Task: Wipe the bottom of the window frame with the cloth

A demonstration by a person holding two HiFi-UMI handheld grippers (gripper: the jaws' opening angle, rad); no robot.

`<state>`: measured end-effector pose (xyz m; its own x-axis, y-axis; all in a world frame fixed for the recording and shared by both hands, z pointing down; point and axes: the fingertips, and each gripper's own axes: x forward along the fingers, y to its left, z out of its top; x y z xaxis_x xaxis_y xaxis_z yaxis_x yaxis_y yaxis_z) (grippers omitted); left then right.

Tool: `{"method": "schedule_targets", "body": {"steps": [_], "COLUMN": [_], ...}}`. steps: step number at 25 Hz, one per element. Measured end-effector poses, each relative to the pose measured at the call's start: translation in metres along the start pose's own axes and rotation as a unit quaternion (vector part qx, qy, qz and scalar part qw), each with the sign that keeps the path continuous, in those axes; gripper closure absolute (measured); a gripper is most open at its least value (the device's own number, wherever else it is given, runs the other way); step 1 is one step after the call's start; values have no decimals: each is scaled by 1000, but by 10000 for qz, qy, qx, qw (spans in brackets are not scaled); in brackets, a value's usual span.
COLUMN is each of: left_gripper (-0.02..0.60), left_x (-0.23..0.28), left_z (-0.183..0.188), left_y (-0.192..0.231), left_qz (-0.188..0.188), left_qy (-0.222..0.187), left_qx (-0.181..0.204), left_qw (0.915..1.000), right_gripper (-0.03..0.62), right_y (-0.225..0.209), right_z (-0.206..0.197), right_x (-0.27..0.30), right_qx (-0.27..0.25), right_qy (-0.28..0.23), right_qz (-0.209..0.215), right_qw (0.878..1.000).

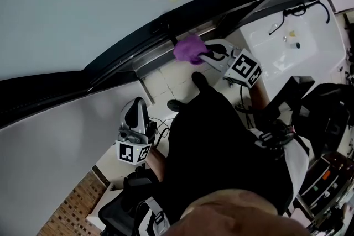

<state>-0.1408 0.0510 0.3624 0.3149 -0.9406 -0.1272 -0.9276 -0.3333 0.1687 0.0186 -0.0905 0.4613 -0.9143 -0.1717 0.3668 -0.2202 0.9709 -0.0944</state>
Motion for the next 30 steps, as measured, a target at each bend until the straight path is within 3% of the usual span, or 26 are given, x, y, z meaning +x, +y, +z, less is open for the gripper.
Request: {"method": "schedule_targets", "body": {"steps": [3,5,7,8,10,11,13,21,23,25,27,30], "left_gripper": [578,578,578,578,578,578,578,578,578,578,578,578], "left_x": [-1,-5,-9,-11,-14,-15,-17,-3,2,6,9,9], "left_z": [4,8,11,13,15,16,14,1,-3,-5,-6,-7], "left_y": [-4,-8,-11,-13,-13,-12,-9,-9,-10,-11,-12,-13], "left_qz": [49,106,173,207,263,284,313,53,-17,-85,-143,-150], "left_qy": [-9,-31,-39,-39,-47,-54,-49,-5,9,4,-11,-2], "left_qx": [75,116,155,175,211,218,201,89,61,48,56,78], "left_qw": [10000,9999,9997,9996,9994,9993,9993,9999,10000,10000,9999,9999], "right_gripper": [531,531,531,531,531,532,531,531,531,531,531,531], "right_y": [-62,-91,-92,-86,-73,-68,-58,15,52,79,62,-16], "right_z": [54,62,48,39,27,25,23,-4,-14,-10,11,55], "right_x": [-5,13,53,73,97,101,100,53,34,18,13,17], "right_qx": [827,541,-832,-1715,-3213,-3658,-4009,-4089,-3970,-3580,-3038,-1853], "right_qy": [-1367,-1457,-665,-178,395,473,449,451,381,78,-344,-1046], "right_qz": [-813,-1332,-1538,-1553,-1569,-1516,-1198,-168,524,1092,786,-794], "right_qw": [9838,9788,9823,9727,9331,9171,9072,9113,9155,9273,9489,9739]}}
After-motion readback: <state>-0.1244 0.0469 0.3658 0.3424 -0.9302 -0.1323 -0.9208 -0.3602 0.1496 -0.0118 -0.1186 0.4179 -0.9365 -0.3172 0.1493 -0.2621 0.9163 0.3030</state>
